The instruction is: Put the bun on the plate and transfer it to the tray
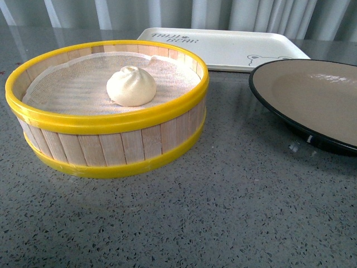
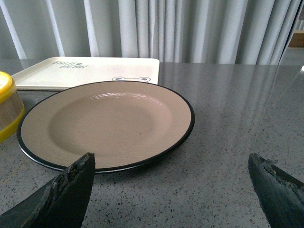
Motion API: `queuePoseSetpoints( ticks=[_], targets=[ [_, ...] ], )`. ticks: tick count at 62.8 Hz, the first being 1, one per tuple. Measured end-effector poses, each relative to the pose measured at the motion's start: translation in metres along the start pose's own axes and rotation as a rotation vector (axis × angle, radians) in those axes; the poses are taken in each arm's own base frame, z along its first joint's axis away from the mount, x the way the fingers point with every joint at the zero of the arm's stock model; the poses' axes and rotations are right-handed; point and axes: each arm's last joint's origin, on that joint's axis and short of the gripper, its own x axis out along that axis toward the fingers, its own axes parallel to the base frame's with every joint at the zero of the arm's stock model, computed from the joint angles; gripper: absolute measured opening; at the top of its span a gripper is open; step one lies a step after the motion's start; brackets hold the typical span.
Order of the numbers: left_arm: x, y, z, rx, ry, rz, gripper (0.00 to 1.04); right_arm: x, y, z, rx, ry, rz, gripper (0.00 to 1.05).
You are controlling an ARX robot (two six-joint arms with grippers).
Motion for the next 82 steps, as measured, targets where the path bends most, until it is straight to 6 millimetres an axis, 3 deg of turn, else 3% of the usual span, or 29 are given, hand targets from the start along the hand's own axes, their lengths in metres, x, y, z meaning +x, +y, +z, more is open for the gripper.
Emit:
queuePoseSetpoints(
  ticks=[51,58,67,82],
  targets=[
    [0.000,0.000,0.000,0.000,0.000,0.000,0.98,0.000,0.000,0.000,0.000,0.000,0.000,0.96],
    [0.002,0.000,-0.007,-0.105,0.386,0.374,0.98,0.000,0.000,0.000,0.000,0.000,0.000,0.96],
    [0.001,0.003,0.000,-0.208,0.328,0.442,0.98,0.000,0.000,0.000,0.000,0.000,0.000,0.96],
    [0.005,0.002,0.010,-0.246,0.306,0.415,0.98,0.000,0.000,0.000,0.000,0.000,0.000,0.96]
  ],
)
